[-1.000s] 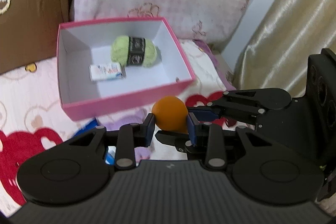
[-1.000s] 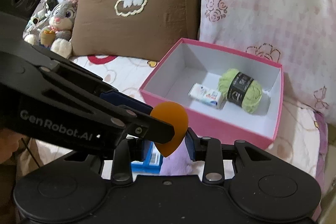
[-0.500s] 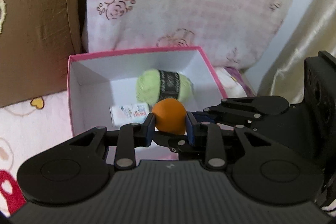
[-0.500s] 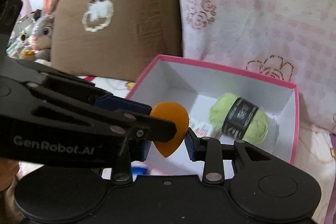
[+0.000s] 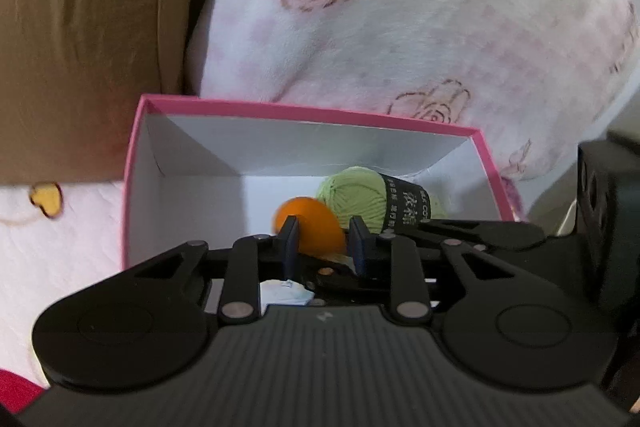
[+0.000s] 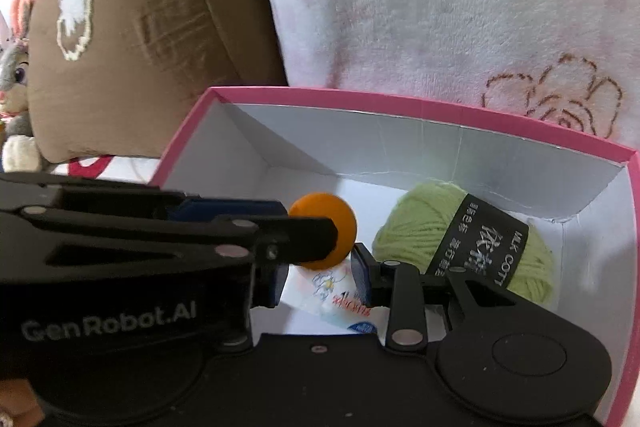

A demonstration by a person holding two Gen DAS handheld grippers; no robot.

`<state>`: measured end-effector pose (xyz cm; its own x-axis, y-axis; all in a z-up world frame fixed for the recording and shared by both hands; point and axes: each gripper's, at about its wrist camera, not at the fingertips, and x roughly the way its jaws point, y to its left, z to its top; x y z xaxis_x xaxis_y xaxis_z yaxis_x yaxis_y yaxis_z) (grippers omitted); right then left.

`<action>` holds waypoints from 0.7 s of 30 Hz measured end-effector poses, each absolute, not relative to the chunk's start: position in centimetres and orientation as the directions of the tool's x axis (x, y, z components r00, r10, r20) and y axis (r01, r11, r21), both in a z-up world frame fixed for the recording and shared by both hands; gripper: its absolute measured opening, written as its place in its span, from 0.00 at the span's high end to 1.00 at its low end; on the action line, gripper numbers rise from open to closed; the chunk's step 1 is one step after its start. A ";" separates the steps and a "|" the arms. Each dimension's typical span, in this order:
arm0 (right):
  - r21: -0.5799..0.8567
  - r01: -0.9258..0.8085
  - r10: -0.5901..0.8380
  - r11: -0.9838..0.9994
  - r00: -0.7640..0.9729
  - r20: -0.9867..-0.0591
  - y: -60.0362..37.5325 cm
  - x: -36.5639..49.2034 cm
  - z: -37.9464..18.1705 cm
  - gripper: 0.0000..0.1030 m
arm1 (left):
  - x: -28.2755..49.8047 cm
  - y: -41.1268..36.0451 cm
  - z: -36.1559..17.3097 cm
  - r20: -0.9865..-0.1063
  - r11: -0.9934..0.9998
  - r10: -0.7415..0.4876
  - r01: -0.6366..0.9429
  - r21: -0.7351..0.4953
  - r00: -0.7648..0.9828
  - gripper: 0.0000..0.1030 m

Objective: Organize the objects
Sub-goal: 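Open the left tool to drop the sponge beside the yarn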

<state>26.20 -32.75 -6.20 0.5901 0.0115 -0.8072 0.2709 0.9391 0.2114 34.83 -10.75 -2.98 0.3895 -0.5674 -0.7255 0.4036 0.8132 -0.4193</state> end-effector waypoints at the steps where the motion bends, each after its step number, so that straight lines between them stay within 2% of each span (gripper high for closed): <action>1: 0.207 0.273 0.007 0.940 0.589 -0.808 -32.8 26.3 -6.3 0.62 | 35.0 -10.8 -3.3 -0.726 0.814 -0.568 0.396 -0.425 0.388 0.76; 4: 0.189 0.286 -0.014 0.939 0.585 -0.811 -32.8 26.6 -6.7 0.63 | 35.8 -11.0 -4.2 -0.729 0.816 -0.568 0.372 -0.442 0.382 0.76; 7: 0.171 0.294 -0.029 0.940 0.570 -0.821 -32.8 26.5 -7.0 0.71 | 36.1 -11.1 -5.0 -0.734 0.818 -0.569 0.347 -0.458 0.372 0.76; 15: 0.224 0.287 -0.001 0.931 0.618 -0.787 -32.9 22.6 -5.3 0.70 | 34.5 -10.3 -4.0 -0.751 0.842 -0.529 0.355 -0.407 0.395 0.76; 21: 0.262 0.268 0.026 0.927 0.652 -0.757 -32.8 19.0 -3.1 0.69 | 31.4 -10.0 -1.6 -0.788 0.866 -0.461 0.398 -0.301 0.408 0.76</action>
